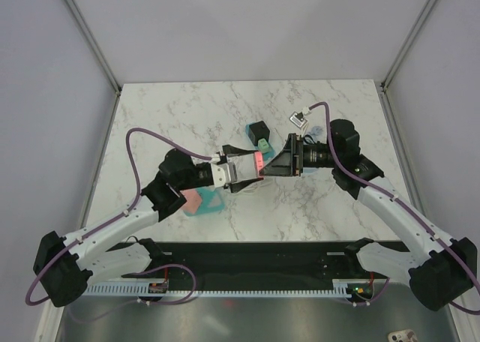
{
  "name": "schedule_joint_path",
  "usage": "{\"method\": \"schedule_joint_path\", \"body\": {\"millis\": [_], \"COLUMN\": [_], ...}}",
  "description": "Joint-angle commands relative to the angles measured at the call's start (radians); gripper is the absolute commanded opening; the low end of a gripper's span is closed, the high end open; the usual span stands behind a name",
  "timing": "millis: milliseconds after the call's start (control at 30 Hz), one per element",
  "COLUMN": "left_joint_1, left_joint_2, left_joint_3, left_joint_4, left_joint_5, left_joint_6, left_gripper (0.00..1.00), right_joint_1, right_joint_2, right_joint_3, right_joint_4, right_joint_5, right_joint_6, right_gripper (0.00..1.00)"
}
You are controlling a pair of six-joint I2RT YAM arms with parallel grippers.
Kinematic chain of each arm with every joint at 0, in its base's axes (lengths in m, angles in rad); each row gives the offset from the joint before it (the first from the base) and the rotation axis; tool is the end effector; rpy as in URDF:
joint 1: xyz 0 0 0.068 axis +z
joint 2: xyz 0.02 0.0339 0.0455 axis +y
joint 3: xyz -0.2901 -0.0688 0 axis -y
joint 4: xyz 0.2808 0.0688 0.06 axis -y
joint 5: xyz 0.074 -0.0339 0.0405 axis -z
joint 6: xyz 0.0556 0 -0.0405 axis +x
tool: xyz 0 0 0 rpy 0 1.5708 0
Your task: Insert the plug
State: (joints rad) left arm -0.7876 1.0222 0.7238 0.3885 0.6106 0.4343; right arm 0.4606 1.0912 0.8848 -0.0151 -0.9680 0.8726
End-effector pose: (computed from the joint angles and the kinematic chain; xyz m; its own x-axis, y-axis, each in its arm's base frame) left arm 0.1706 -0.2165 0.3466 0.4714 0.0151 -0.8818 0.8655 0.1841 0.4659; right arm 0.2271 0.1638 0.3489 -0.8710 0.0526 -0.4885 -0.4740 0.1717 0.8636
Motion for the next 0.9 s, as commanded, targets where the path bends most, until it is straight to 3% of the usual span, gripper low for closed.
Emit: {"method": "schedule_joint_path", "body": {"millis": [0, 233, 567, 867], "left_joint_1": [-0.006, -0.006, -0.006, -0.006], "left_joint_2": [-0.033, -0.021, 0.035, 0.052], "left_joint_3": [-0.003, 0.029, 0.1, 0.109], "left_joint_4": [-0.013, -0.114, -0.25, -0.273], "left_joint_5": [-0.029, -0.08, -0.176, -0.192], "left_joint_6": [0.04, 0.06, 0.081, 0.084], "left_gripper": [0.02, 0.02, 0.02, 0.02], "right_joint_1": [-0.004, -0.008, 0.021, 0.093], "right_joint_2": [-0.013, -0.027, 0.021, 0.085], "right_joint_3": [0.043, 0.135, 0.241, 0.355], "right_joint_4": [-0.137, -0.301, -0.455, -0.528], "right_joint_5": [0.029, 0.117, 0.398, 0.545], "right_joint_6": [-0.113, -0.213, -0.308, -0.348], "right_gripper": [0.72, 0.73, 0.56, 0.54]}}
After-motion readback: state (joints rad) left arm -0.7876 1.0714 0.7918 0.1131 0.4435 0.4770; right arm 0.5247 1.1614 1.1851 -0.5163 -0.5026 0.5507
